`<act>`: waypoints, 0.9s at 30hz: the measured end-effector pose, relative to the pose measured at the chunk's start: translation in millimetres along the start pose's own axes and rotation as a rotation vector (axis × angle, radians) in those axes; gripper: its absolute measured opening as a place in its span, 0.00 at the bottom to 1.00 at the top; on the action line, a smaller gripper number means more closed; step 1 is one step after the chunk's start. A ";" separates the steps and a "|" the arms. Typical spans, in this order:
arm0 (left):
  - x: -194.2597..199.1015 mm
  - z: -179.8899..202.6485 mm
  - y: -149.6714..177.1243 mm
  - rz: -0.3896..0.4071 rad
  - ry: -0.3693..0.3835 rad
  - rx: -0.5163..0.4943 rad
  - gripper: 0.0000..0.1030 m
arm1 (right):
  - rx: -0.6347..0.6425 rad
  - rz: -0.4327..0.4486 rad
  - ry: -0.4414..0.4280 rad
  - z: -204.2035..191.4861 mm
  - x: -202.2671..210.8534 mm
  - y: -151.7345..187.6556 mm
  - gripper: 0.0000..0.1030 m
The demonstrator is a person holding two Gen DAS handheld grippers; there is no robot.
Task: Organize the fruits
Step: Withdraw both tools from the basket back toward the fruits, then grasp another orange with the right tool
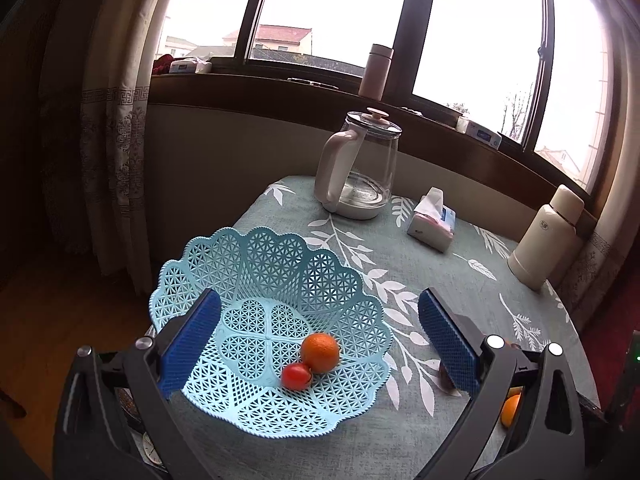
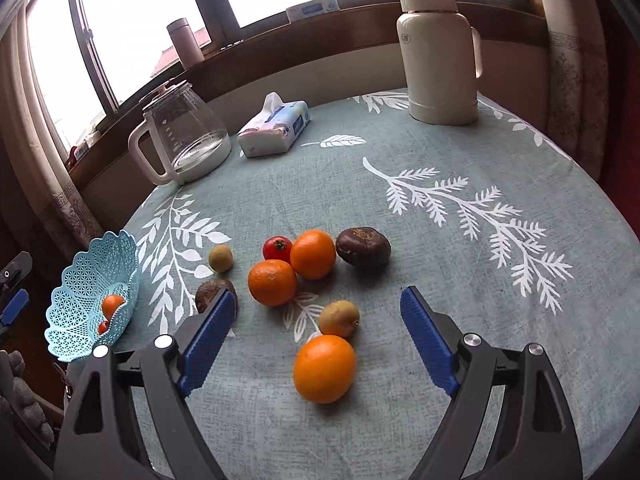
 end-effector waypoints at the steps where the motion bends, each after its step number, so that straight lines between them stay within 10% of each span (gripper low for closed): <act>1: -0.9 1.6 0.8 -0.003 0.002 -0.004 0.97 | -0.001 -0.007 0.002 1.8 -1.2 2.1 0.82; 27: -22.6 58.8 29.1 -0.093 0.058 -0.157 0.97 | 0.098 -0.142 0.070 -5.1 -30.3 28.1 0.74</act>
Point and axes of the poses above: each gripper's, at about its wrist camera, not at the fingertips, and x roughly against the way its jaws point, z to its right, y to its underside, the point moved 4 cm from there along -x, roughly the way its jaws point, and after that the axes turned 8 degrees about -z, right-handed, at the moved point
